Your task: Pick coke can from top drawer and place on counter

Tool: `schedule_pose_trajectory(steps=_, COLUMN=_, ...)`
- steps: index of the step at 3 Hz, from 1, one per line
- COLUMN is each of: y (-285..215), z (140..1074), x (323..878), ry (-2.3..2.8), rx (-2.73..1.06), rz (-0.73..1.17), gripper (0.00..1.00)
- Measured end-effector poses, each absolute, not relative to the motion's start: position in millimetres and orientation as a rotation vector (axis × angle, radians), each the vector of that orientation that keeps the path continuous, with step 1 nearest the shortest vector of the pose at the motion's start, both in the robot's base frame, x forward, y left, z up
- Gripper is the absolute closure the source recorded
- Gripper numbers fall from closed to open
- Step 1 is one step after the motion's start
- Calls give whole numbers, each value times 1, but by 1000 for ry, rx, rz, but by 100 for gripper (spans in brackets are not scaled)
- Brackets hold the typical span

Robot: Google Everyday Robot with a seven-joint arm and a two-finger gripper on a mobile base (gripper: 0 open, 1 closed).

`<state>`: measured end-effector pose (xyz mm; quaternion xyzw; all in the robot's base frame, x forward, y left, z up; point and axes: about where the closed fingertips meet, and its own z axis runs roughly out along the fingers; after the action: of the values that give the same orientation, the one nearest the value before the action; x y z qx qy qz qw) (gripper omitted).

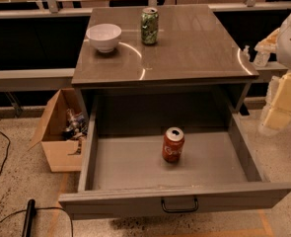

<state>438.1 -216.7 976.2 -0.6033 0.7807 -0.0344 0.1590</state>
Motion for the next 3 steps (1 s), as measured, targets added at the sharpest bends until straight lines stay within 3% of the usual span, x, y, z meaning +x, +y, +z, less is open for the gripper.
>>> schedule_pose_trajectory(steps=2, y=-215, z=975, x=439, ry=2220, rx=-1719, rz=-84, gripper=0)
schedule_pose_trajectory(steps=3, y=-205, z=959, x=447, ry=2170, rx=-1675, rz=16, gripper=0)
